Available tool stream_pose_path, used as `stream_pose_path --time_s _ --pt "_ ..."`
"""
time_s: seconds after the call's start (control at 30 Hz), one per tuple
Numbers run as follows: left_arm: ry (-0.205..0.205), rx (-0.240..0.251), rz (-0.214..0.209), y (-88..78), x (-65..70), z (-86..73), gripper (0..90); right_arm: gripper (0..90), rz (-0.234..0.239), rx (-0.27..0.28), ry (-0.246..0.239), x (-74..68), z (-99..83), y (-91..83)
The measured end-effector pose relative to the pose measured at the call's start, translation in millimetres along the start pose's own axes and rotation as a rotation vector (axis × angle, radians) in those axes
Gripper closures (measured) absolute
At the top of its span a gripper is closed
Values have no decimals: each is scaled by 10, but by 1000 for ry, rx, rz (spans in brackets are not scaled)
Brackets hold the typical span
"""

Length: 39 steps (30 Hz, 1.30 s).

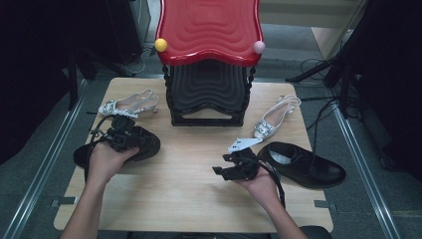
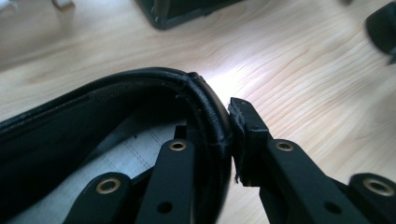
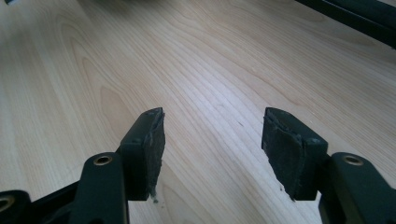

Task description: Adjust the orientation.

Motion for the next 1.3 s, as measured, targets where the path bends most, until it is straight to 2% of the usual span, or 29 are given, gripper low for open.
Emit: stream_pose_path --time_s 0.03,0.07,0.1,0.17,0.2,0.23,0.3,0.37,0.4,0.43,0.47,0.5,0.63,0.67,0.7,0.83,0.87,0.97,1.0,1.07,1.1,1.17,1.2,1.3 --pt "-4 12 -18 -33 31 12 801 409 10 5 5 -1 17 3" --pt "-4 12 -18 -33 31 12 805 409 18 9 6 1 33 7" --pt "-9 30 -50 -98 94 50 807 410 22 7 1 6 46 12" --pt "2 25 -50 -143 174 113 808 411 20 2 -4 17 59 18" --pt "2 20 -67 -171 213 148 809 412 22 2 2 21 64 19" --pt "2 20 -67 -171 213 148 809 412 22 2 2 21 64 19" --pt "9 29 -77 -221 304 223 808 412 28 8 4 17 83 14" --pt "29 25 -95 -241 420 290 808 412 29 8 1 14 87 11" --pt "56 12 -110 -224 541 351 809 412 28 7 3 13 91 10" --pt "56 12 -110 -224 541 351 809 412 28 7 3 13 91 10" --pt "67 -2 -125 -180 643 408 809 412 27 12 2 27 94 4" --pt "67 -2 -125 -180 643 408 809 412 27 12 2 27 94 4" --pt "72 -20 -202 -32 823 494 807 414 21 22 12 52 96 -33" --pt "82 -24 -233 63 916 521 805 414 16 25 22 70 91 -54" --pt "82 -24 -233 63 916 521 804 414 16 25 22 70 91 -54" --pt "111 -49 -275 299 1100 541 805 417 4 32 45 127 66 -105" --pt "121 -72 -282 378 1160 538 805 417 0 39 60 157 47 -142" --pt "116 -84 -310 550 1234 533 803 420 -5 47 77 179 19 -182" --pt "115 -99 -315 664 1266 520 802 420 -10 50 75 188 8 -192" --pt "122 -106 -313 720 1268 511 799 420 -15 50 77 190 -2 -202" --pt "109 -116 -322 772 1277 501 796 420 -18 50 78 193 -13 -212" --pt "113 -130 -311 854 1305 488 786 419 -33 48 80 203 -41 -239" --pt "137 -150 -295 916 1324 479 783 419 -37 48 80 211 -50 -252" --pt "129 -155 -294 972 1333 474 773 421 -43 56 88 225 -65 -279"
Point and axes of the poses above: each handheld gripper's, and its own axes: y roughly forward along the jaws, z roughly out of its top, x roughly to its right, the point moved 4 cm from there along y, roughly forward along the jaws, and after that the axes turned 4 degrees about y, right-handed, at the moved point
